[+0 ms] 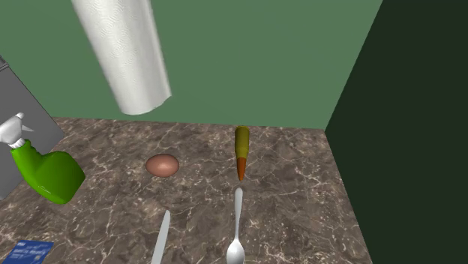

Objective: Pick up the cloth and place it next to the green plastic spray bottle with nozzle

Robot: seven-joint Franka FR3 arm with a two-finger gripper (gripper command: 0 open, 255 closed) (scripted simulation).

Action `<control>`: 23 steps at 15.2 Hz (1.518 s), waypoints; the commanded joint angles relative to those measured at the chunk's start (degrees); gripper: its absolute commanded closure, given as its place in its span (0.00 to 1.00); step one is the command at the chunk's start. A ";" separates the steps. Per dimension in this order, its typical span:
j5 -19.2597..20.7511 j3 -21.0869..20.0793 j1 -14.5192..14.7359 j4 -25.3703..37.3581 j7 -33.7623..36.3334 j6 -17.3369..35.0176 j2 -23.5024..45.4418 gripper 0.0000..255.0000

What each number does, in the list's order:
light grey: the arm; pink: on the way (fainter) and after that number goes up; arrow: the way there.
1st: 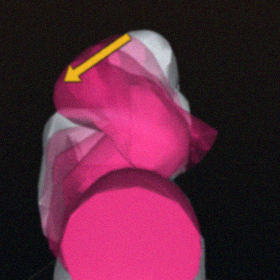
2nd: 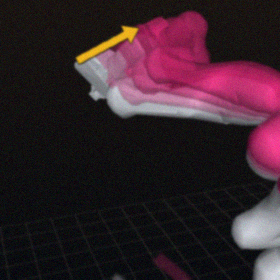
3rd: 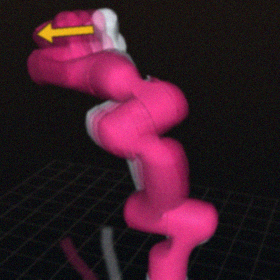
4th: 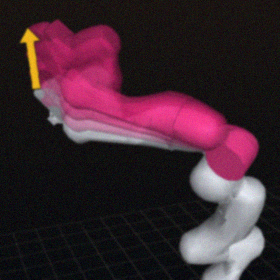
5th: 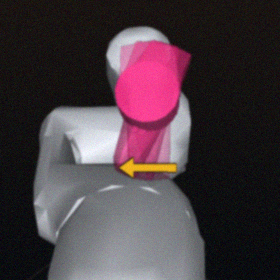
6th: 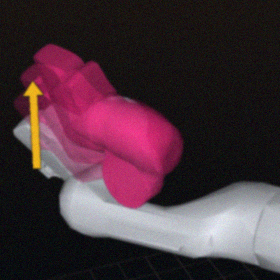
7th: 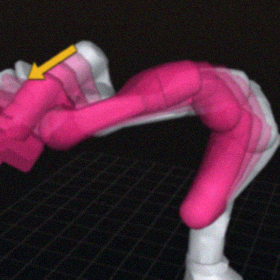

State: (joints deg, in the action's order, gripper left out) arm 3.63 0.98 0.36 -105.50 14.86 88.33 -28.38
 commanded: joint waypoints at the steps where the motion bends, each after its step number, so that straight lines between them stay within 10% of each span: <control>1: -0.56 -2.28 0.67 -0.36 2.92 -0.47 -0.67 1.00; 14: -4.72 -17.37 4.63 1.36 21.30 -3.16 -1.02 1.00; 23: -5.47 -17.31 5.24 -8.57 21.37 3.52 -4.32 1.00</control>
State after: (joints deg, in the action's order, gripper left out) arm -1.77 -16.42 5.54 -112.92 36.33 91.07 -32.30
